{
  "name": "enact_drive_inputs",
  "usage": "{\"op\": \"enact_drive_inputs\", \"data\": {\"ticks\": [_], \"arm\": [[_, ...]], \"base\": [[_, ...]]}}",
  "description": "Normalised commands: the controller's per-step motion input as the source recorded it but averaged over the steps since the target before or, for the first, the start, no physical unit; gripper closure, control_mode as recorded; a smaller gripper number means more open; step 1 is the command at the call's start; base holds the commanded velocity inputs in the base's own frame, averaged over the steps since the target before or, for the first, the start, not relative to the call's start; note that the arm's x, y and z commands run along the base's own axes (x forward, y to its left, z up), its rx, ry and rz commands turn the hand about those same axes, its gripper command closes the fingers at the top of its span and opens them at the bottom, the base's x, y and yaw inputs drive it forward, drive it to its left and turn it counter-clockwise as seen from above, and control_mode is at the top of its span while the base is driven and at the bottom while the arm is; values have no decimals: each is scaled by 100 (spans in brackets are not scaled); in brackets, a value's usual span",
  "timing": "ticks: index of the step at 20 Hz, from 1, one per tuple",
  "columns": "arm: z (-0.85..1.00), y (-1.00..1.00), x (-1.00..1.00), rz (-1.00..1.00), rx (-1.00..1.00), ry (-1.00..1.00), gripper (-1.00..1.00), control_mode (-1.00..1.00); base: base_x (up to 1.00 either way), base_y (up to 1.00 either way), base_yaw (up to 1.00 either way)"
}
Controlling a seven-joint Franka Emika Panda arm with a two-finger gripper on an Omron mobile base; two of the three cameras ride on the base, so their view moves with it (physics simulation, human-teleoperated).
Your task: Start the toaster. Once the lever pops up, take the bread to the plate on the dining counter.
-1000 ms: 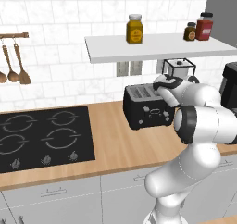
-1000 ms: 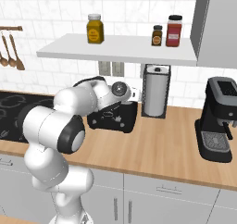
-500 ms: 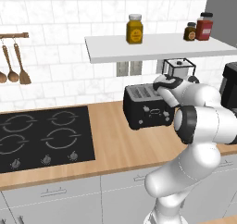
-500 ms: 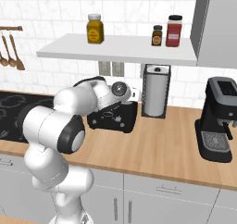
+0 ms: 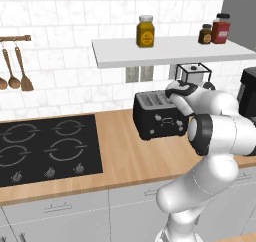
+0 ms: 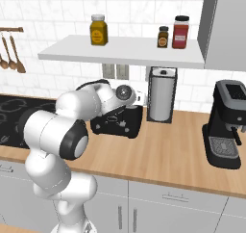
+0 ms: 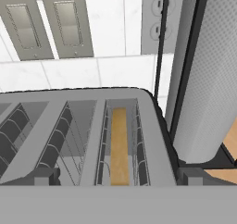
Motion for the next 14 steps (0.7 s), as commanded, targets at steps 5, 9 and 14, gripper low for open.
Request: {"op": "enact_drive_inputs", "data": {"ticks": [5, 9, 14], "arm": [[0, 0, 0, 0, 0, 0, -100, -100], [0, 0, 0, 0, 0, 0, -100, -100], [0, 0, 0, 0, 0, 0, -100, -100]], "base": [[0, 0, 0], [0, 0, 0], [0, 0, 0]]}}
